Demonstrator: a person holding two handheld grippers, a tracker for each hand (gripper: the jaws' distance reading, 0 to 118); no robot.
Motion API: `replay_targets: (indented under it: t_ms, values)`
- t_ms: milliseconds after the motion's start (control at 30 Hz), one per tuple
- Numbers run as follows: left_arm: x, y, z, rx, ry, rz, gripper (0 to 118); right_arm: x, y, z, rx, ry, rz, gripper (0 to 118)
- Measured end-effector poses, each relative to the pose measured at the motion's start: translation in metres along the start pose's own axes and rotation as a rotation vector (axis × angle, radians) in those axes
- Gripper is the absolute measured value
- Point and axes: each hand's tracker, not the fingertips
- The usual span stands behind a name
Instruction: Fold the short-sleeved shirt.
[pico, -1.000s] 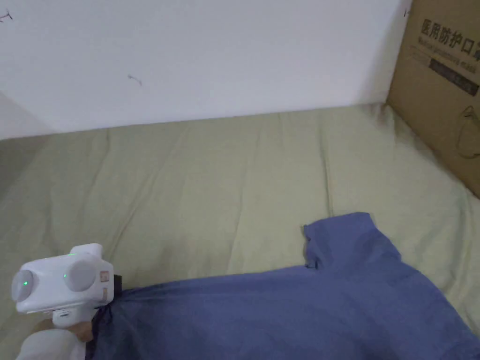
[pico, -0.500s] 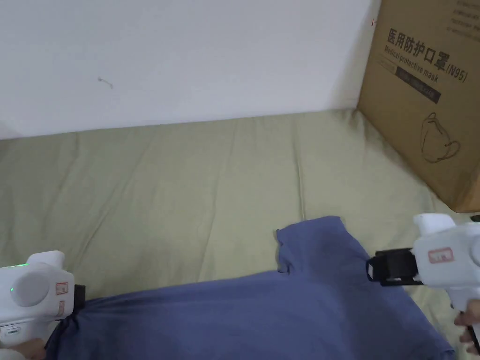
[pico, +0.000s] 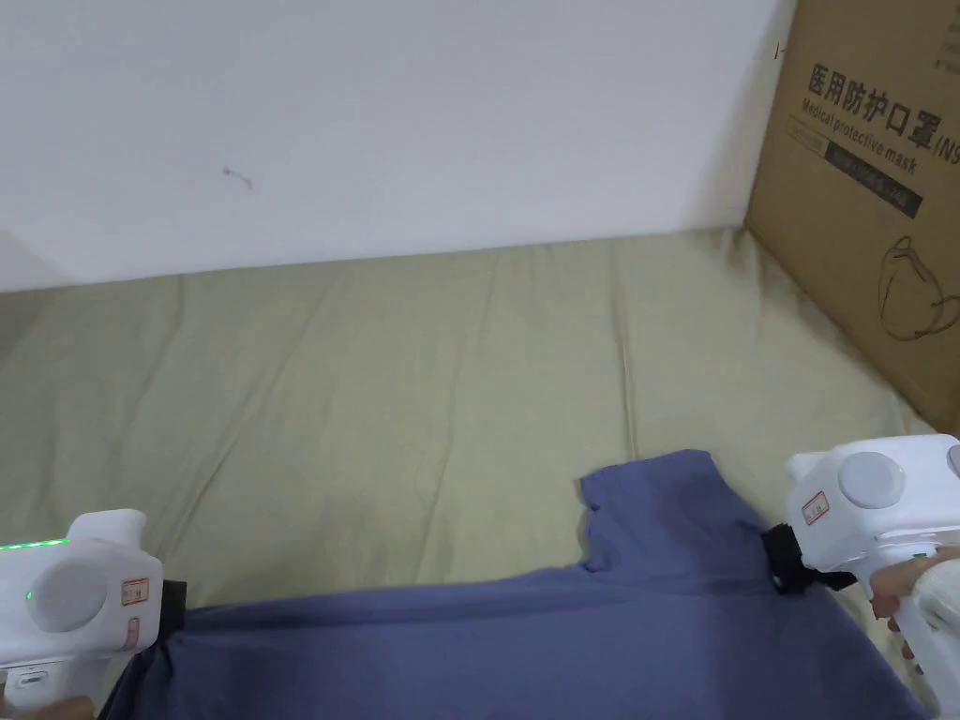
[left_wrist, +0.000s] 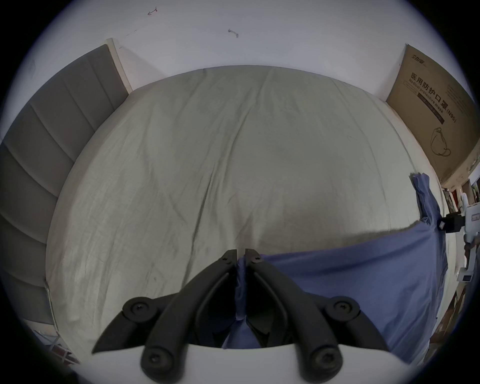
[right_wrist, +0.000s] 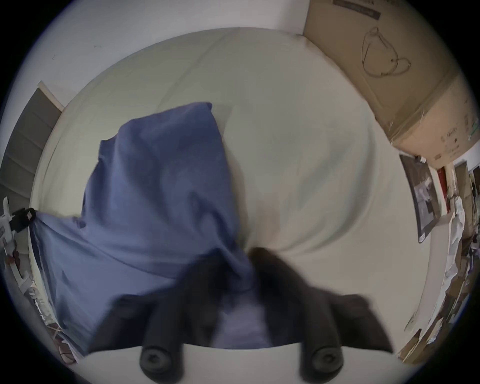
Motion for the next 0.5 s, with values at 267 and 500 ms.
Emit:
replay_targets:
  t_ms: [267,500]
  values:
    - [-0.001,0.009,0.030,0.027,0.001,-0.019,4,0.003,0.006,0.041,0.064,0.090,-0.106,3]
    - [-0.008,0.034,0.102,0.152,0.012,-0.022,4,0.004,0.027,0.138,0.211,0.084,-0.070,3]
